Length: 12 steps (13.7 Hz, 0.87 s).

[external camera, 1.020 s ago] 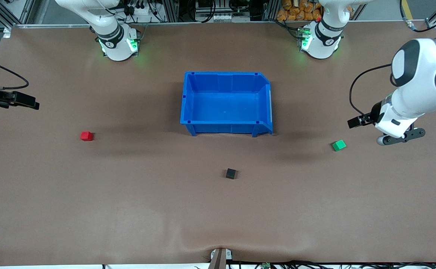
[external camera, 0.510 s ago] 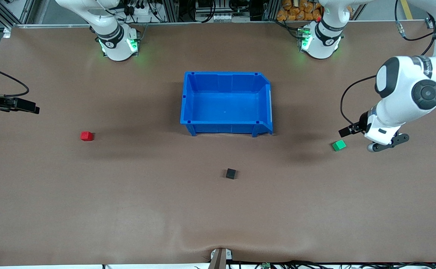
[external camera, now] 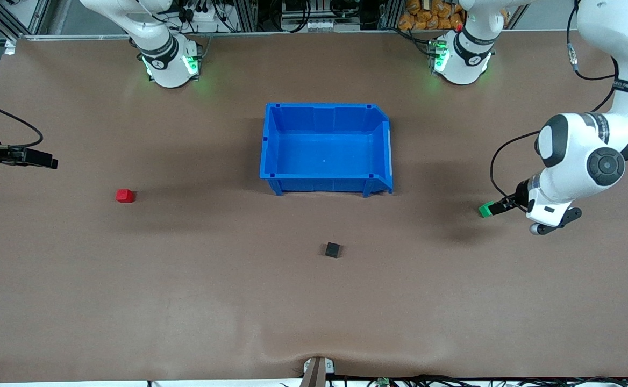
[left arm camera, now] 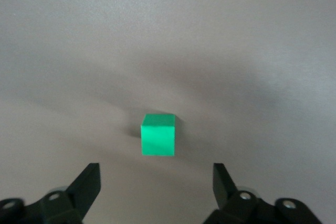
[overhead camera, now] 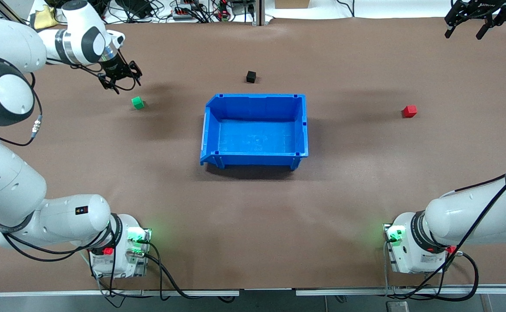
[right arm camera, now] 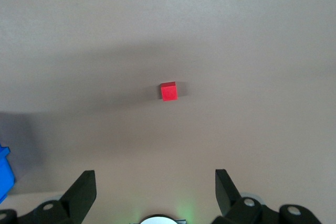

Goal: Attach green and red cubes to black cube
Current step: 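Grasp the green cube with the left gripper while the right gripper advances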

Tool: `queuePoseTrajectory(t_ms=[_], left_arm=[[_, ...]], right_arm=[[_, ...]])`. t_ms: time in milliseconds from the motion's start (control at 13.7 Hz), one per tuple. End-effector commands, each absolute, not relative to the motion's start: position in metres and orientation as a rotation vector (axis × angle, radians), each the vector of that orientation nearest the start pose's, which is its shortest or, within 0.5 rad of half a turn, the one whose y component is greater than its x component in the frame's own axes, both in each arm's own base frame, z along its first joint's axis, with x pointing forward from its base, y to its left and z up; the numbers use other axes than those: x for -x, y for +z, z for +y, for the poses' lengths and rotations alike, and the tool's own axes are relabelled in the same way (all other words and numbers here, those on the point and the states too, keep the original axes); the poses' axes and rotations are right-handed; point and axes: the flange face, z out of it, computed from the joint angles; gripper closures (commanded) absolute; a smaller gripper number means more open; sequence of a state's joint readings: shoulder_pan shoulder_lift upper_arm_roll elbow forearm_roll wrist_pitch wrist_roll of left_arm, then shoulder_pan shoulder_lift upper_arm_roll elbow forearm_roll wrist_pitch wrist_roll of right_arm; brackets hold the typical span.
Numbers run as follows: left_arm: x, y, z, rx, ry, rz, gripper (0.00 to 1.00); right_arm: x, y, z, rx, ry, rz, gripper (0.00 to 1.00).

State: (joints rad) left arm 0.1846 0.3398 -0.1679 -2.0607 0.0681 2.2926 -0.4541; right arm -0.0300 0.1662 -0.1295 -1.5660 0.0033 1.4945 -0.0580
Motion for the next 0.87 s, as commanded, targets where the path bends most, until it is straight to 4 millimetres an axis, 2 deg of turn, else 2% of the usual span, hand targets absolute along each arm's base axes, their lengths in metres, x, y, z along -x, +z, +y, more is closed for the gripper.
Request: queuePoseTrajectory(t_ms=[0, 219, 583, 801], left_arm=[[-0.584, 0.244, 0.011, 3.05, 0.156, -0.721, 0.13], [-0.584, 0.229, 0.011, 3.056, 0.158, -0.725, 0.2], [-0.585, 0.212, 0.011, 3.064, 0.148, -0.731, 0.24], [-0.584, 0.205, 0.011, 3.063, 0.162, -0.724, 0.29]], right_arm=[[-0.583, 0.517, -0.094, 3.109, 0.371, 0.18, 0.0], [-0.587, 0.506, -0.099, 3.107, 0.388, 0.194, 0.0], [-0.59, 0.49, -0.105, 3.099, 0.421, 0.208, 0.0], [-0.591, 0.488, -0.105, 3.099, 0.424, 0.208, 0.0]])
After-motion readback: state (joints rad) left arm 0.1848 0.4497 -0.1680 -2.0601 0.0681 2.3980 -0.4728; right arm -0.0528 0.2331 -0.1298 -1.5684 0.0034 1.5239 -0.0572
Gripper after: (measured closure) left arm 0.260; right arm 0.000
